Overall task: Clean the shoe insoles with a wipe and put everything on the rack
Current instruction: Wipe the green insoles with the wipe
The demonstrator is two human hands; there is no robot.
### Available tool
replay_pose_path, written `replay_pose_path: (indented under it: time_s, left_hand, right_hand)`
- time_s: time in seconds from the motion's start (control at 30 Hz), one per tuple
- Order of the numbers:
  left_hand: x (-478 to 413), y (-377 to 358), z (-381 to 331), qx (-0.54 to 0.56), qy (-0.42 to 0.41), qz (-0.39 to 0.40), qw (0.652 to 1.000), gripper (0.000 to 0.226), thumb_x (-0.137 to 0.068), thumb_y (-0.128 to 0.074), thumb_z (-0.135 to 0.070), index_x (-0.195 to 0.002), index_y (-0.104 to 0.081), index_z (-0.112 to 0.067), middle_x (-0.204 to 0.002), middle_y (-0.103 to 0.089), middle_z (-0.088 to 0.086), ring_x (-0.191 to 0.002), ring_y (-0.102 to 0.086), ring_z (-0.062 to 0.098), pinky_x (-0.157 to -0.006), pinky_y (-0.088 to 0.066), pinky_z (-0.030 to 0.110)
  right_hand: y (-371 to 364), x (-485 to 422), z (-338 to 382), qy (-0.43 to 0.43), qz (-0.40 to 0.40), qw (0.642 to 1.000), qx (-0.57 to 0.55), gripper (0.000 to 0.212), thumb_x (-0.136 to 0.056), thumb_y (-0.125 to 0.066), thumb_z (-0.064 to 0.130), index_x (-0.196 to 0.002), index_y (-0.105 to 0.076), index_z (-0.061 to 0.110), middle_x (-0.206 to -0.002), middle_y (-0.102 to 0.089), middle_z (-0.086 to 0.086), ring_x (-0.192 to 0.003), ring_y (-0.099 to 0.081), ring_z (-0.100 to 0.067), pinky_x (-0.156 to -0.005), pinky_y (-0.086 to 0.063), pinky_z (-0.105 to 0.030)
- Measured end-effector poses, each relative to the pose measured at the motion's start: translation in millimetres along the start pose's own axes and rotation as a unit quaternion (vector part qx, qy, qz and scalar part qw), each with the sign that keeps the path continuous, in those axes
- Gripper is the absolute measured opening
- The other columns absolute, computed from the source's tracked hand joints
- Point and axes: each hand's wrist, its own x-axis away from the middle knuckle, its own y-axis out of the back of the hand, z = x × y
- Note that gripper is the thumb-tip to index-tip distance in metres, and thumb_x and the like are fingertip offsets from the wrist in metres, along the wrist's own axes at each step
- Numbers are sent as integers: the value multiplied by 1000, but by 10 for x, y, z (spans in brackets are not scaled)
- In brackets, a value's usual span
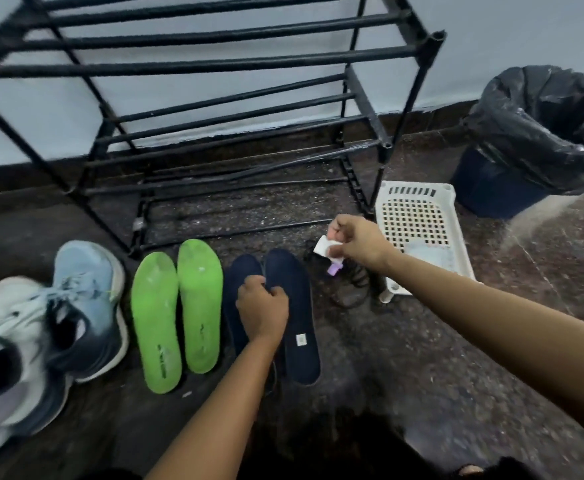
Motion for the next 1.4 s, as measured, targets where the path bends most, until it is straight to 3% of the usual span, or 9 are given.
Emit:
replay_pose_path:
  time_s: [0.17, 0.33, 0.43, 0.6, 0.77, 0.93, 1.1, 1.27, 1.4]
  left_hand:
    - [-43, 441, 590, -32, 159, -96, 982, 40, -88, -60, -11, -122, -44, 4, -131, -43, 28, -119, -43, 46, -95, -39, 49]
    - [-107, 638, 1004, -21, 227, -84, 970, 48, -91, -60, -9, -129, -37, 8, -139, -36, 31, -127, -37, 48, -99, -36, 50]
    - [-171, 680, 1086, -20, 225, -66, 972, 51, -91, -61, -7, -131, -35, 9, -137, -39, 30, -125, -42, 46, -98, -38, 47]
    - [-210, 699, 1135, -51, 249, -50, 966, 45, -90, -60, -2, -129, -37, 0, -134, -39, 25, -119, -45, 47, -91, -45, 50]
    - [-196, 721, 1212, -57, 222, -57, 972, 30, -94, -49, 3, -124, -48, 1, -127, -44, 24, -104, -55, 41, -77, -40, 38]
    - [-186, 741, 1237, -69, 172, -50, 981, 28, -90, -58, -4, -118, -55, -4, -123, -43, 19, -100, -56, 39, -86, -46, 42]
    - [-267, 714, 1210, -73, 150, -42, 985, 35, -92, -58, -10, -127, -57, -11, -123, -41, 14, -103, -52, 36, -87, -43, 38]
    - [-377, 717, 1189, -17, 161, -23, 987, 19, -91, -58, -6, -110, -60, -2, -122, -45, 18, -96, -55, 34, -82, -42, 33]
    - [-402, 795, 1074, 37, 129, -62, 989, 3, -93, -51, -5, -94, -48, -6, -92, -55, 17, -83, -52, 28, -66, -33, 31]
  right_hand:
    - [-547, -45, 284, 22, 63, 995, 74, 22, -70, -65, -5, -81, -62, 14, -78, -60, -5, -67, -52, -12, -51, -36, -8]
    - [-904, -115, 412, -3, 92, 991, 93, 19, -74, -67, -1, -88, -66, 12, -78, -57, -2, -69, -52, -12, -51, -38, -8]
    - [-1056, -130, 484, -3, 118, 987, 110, 19, -75, -67, 1, -91, -66, 12, -82, -60, -3, -75, -55, -15, -64, -44, -20]
    - [-1215, -150, 530, -4, 151, 980, 132, 19, -76, -66, 1, -92, -66, 12, -84, -61, -1, -76, -54, -11, -55, -38, -7]
    - [-1291, -193, 540, -11, 165, 977, 131, 19, -77, -66, 1, -93, -66, 11, -88, -60, -3, -79, -54, -12, -58, -39, -11]
    - [-1300, -213, 575, -11, 168, 977, 128, 19, -77, -66, 1, -94, -66, 10, -87, -60, -3, -79, -54, -12, -60, -41, -14]
    - [-1305, -198, 550, -19, 165, 978, 122, 20, -77, -66, 1, -95, -67, 9, -86, -59, 0, -78, -53, -9, -57, -39, -8]
    - [-1304, -188, 509, -29, 168, 979, 114, 20, -77, -66, 0, -95, -67, 9, -83, -57, 3, -77, -52, -6, -54, -38, -4]
    - [-1261, -185, 562, -47, 159, 983, 74, 22, -74, -67, -2, -91, -67, 13, -83, -61, -2, -72, -55, -8, -58, -44, -13]
